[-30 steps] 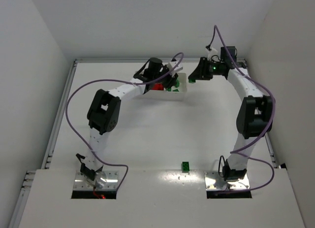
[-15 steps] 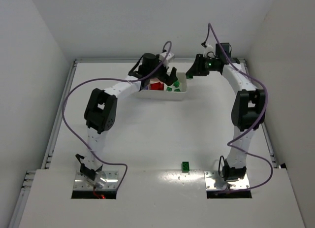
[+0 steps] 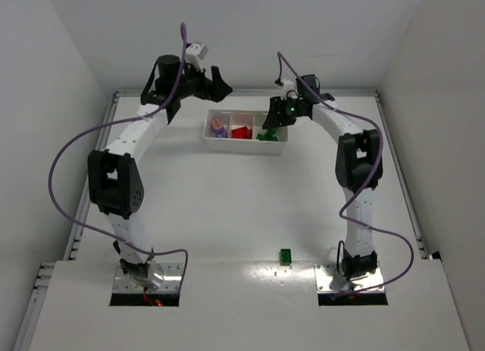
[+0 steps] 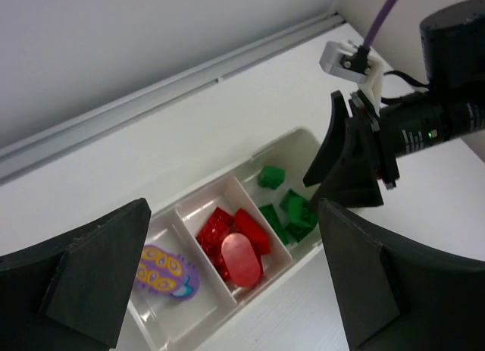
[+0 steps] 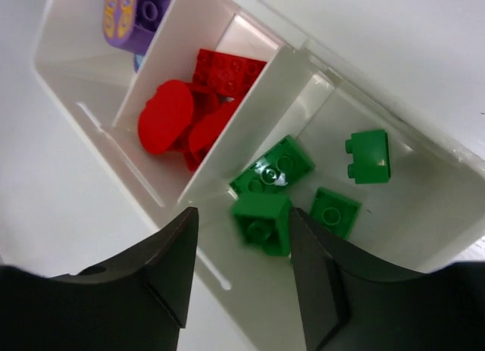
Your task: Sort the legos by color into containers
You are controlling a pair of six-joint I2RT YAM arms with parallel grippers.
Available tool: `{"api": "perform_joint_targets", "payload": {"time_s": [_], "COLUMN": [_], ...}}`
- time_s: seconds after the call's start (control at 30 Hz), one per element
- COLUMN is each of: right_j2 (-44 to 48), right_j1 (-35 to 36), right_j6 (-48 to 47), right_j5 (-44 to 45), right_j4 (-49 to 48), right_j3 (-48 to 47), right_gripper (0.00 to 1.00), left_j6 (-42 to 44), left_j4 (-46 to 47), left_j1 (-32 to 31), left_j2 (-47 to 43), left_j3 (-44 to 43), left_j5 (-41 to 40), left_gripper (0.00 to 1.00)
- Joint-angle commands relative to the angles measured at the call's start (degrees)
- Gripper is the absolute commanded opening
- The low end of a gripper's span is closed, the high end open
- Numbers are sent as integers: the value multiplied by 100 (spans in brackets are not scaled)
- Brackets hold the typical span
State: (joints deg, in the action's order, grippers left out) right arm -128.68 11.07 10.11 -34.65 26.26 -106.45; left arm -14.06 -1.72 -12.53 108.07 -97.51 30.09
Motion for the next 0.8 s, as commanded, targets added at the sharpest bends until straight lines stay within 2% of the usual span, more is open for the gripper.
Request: {"api": "perform_joint_targets", "payload": {"time_s": [0.0,0.1,0.23,0.3,0.37,0.4,0.5,0.57,0.6,0.67,0.73,0.77], "right_j2": [-140,70,806,1168,1809,2047,3100,3260,3566,3849,4357,4534], "right_j1": [-26,-26,-26,-79,-79,-131,-131,-131,-131,-219,-359,-360], "right_j6": [-500,-842,-1484,-1896,-2687,-3290,-4119,-4122,-3948,-3071,-2037,-1769], "right_j5": [109,-14,-515,-927,-1278,-1359,-1256,-1088,-974,-328,568,843], "right_j4": [-25,-25,-87,325,842,1046,1680,1628,1489,1024,-229,-235], "right_j3": [-235,-69,519,792,1204,1545,2370,2821,3276,3726,4629,4816], "right_gripper": [53,64,64,64,64,64,64,64,64,64,65,65], "left_j6": [254,413,475,649,782,930,1473,1993,2570,2978,3486,3620], "left_j4": [-285,-285,-224,-136,66,118,-238,-731,-934,-1112,-1112,-1112], "left_j1": [-47,-47,-47,-47,-47,-47,-178,-301,-572,-881,-1599,-1603], "left_j2": [-409,-533,-725,-840,-1077,-1147,-1323,-1393,-1533,-1788,-2218,-2342], "left_j3": [294,558,909,1225,1601,1726,2052,2139,2253,2891,3595,3817], "left_j5": [208,339,340,340,462,567,1224,1341,1394,1395,1343,1342], "left_gripper": [100,100,100,100,100,100,100,100,100,98,96,94]}}
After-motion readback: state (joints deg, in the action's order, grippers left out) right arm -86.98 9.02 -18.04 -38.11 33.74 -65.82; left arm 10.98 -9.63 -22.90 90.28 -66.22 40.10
